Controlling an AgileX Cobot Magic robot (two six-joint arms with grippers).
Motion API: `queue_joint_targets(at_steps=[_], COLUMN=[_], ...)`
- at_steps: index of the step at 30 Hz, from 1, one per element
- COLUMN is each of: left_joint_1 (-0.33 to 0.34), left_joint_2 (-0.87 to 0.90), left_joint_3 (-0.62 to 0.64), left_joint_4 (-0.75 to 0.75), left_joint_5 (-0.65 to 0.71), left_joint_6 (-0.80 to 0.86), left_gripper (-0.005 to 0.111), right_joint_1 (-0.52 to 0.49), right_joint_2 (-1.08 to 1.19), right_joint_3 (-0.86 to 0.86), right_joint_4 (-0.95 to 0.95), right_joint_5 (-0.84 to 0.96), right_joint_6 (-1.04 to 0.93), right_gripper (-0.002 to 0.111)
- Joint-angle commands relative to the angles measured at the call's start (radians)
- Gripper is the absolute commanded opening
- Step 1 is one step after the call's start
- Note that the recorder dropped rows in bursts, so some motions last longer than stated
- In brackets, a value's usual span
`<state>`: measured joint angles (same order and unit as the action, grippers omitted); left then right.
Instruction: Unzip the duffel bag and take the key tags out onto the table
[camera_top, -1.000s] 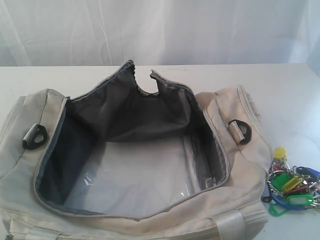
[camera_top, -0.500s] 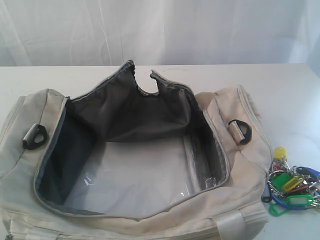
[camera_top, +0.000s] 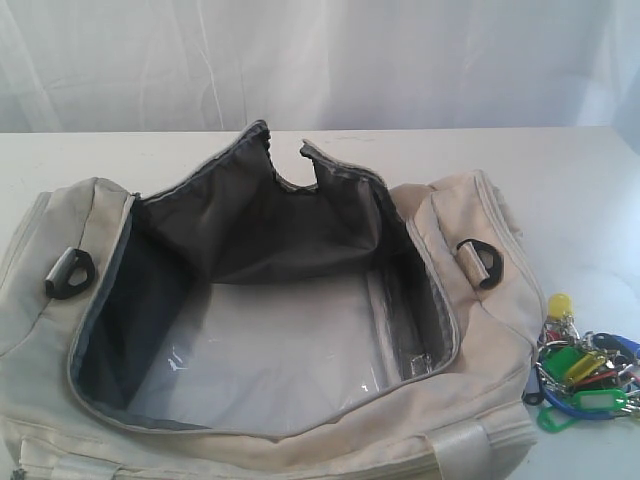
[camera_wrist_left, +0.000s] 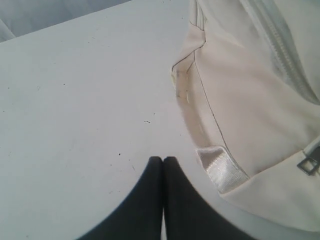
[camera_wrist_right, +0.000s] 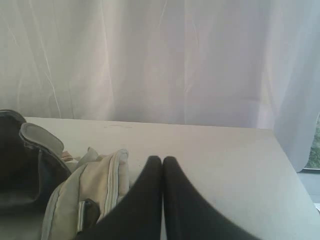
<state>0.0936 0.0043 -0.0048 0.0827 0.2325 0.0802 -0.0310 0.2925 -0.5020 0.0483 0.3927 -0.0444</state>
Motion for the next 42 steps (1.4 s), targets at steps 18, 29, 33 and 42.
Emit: queue_joint_targets(at_steps=[18,29,33,42], left_joint_1=[0.003,0.003,0.003,0.003], left_joint_2=[-0.004,-0.004,-0.004,-0.004], left_joint_3=[0.005,0.005,0.005,0.005], left_joint_4=[-0.014,-0.016,-0.016,-0.016], left_joint_5=[-0.001,-0.018,-0.018,-0.031], left_joint_6=[-0.001,-0.137,-0.189,-0.189], left_gripper=[0.000,0.000,0.000,0.000], right_joint_1=[0.001,0.001,0.001,0.001], right_joint_2=[-0.004,-0.004,-0.004,-0.004], right_joint_3=[0.005,0.005,0.005,0.005], right_joint_4=[0.001,0.001,0.001,0.001], right_joint_5=[-0.005,-0.005,-0.005,-0.005], right_joint_6=[-0.005,-0.005,-0.005,-0.005], right_gripper=[0.000,0.000,0.000,0.000])
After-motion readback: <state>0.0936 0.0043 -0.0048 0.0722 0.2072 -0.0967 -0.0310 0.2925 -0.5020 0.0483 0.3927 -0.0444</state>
